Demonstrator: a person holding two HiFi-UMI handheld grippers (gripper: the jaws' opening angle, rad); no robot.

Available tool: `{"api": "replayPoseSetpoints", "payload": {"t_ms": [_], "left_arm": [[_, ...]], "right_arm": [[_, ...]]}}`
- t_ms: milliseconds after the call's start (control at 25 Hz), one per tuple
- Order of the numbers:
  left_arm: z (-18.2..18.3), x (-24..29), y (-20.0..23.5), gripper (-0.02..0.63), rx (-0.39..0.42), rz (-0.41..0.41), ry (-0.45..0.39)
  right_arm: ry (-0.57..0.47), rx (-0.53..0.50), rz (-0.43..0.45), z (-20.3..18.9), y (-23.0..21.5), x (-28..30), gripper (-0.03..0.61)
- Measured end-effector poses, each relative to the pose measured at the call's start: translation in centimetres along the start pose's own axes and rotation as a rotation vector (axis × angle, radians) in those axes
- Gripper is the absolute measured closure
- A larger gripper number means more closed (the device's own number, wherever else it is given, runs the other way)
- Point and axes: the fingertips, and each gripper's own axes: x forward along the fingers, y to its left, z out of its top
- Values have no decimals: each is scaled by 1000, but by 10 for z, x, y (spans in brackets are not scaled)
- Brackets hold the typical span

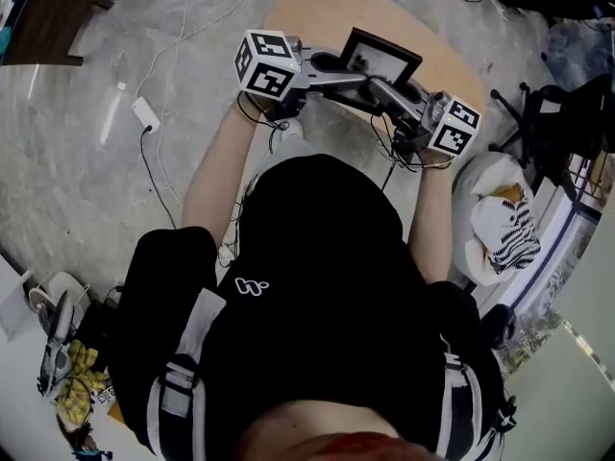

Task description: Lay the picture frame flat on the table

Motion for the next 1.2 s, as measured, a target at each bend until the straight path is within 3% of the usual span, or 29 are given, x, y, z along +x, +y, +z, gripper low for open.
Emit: {"api": "replayPoseSetpoints", "payload": {"t_ms": [240, 520, 840, 1200], "left_arm": [[-3, 1, 51, 580, -105, 8, 7], [-42, 27, 124, 574, -288, 54, 24], [-139, 45, 224, 574, -514, 24, 44], [-247, 76, 273, 574, -602, 62, 89]], "right_arm": [[15, 79, -51, 0, -49, 8, 557], [20, 216, -74, -31, -128, -7, 557], [31, 420, -105, -119, -236, -15, 558], [-4, 528, -98, -218, -301, -47, 558]]}}
